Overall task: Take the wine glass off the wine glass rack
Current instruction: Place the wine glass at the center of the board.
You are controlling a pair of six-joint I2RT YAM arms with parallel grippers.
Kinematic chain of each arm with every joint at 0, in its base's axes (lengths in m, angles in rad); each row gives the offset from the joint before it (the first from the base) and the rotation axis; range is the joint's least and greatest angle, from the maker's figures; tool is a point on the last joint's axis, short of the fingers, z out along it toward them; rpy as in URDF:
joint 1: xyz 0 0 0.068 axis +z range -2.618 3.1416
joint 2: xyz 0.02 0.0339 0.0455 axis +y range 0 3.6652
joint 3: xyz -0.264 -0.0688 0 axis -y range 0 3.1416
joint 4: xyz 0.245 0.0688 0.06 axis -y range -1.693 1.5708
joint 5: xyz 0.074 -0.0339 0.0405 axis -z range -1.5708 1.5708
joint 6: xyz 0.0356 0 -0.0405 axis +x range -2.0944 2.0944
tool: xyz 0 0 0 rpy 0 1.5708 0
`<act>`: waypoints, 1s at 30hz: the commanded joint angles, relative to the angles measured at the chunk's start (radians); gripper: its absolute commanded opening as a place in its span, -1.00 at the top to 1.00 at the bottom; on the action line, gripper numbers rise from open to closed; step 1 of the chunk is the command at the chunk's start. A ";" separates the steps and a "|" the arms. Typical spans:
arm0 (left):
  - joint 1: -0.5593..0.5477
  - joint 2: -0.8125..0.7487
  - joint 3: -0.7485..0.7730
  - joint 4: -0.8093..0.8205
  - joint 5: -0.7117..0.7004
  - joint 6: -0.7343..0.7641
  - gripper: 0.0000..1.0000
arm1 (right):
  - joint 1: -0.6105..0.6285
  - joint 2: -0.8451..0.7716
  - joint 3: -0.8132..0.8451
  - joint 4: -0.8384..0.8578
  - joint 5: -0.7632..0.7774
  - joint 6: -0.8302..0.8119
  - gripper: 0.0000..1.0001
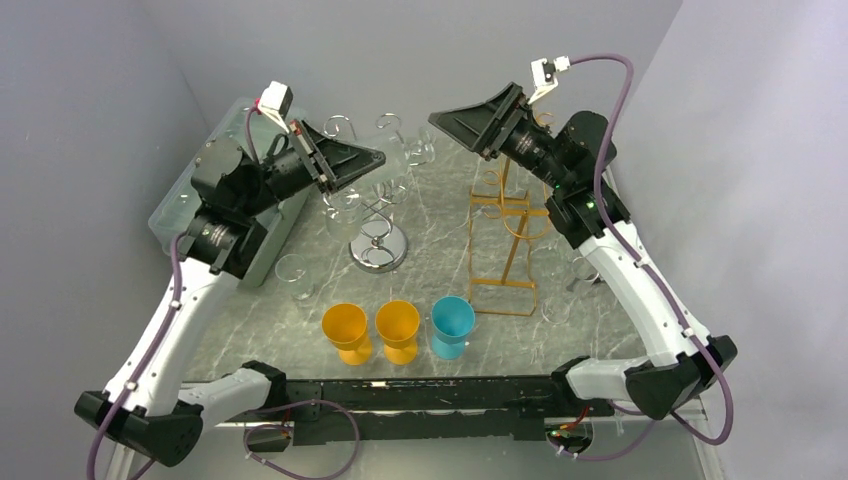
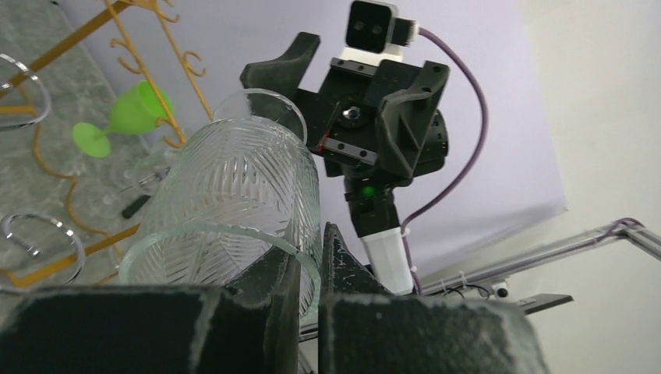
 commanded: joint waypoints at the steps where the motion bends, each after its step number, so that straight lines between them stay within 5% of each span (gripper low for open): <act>1: 0.002 -0.088 0.107 -0.206 -0.060 0.194 1.00 | -0.002 -0.048 0.020 -0.080 0.046 -0.106 -0.99; 18: 0.002 -0.135 0.631 -1.351 -0.524 0.662 1.00 | 0.116 0.036 0.246 -0.529 0.277 -0.420 -0.99; 30: 0.002 -0.187 0.496 -1.642 -0.751 0.636 1.00 | 0.177 0.077 0.317 -0.641 0.382 -0.514 -0.99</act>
